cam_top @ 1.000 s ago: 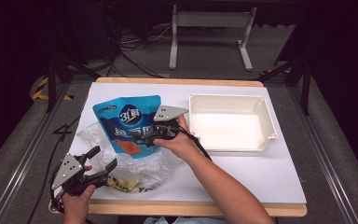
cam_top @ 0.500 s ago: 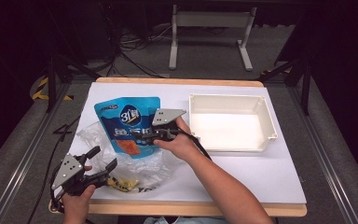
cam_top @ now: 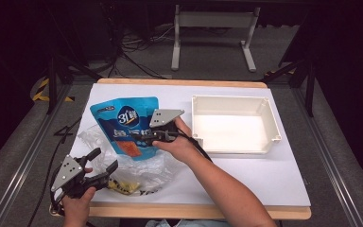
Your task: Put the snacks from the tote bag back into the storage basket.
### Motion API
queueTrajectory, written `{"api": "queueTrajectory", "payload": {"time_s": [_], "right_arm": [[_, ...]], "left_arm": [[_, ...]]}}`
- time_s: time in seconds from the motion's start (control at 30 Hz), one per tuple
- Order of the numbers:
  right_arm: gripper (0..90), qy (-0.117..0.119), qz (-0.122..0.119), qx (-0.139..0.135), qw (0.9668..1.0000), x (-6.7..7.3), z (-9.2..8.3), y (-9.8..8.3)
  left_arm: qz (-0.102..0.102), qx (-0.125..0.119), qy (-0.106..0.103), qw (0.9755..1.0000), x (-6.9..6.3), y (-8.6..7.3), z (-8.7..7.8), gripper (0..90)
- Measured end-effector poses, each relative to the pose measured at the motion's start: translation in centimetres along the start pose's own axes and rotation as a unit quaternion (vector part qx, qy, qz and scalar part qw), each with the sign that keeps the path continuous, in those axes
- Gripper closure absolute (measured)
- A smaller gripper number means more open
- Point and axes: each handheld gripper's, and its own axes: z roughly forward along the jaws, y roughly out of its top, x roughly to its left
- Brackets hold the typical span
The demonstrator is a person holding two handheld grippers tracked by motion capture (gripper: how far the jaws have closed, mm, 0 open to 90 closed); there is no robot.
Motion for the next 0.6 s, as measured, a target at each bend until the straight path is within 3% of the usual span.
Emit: {"api": "queueTrajectory", "payload": {"time_s": [0.27, 0.6], "right_arm": [[61.6, 0.009, -0.012, -0.003, 0.9999, 0.3, -0.5, 1.8], [62.3, -0.004, -0.009, -0.011, 0.9999, -0.3, -1.8, 4.1]], "left_arm": [[0.001, 0.002, 0.000, 1.0000, 0.0, 0.0, 0.0, 24.7], [-0.002, -0.003, 0.001, 1.0000, 0.0, 0.0, 0.0, 24.7]]}}
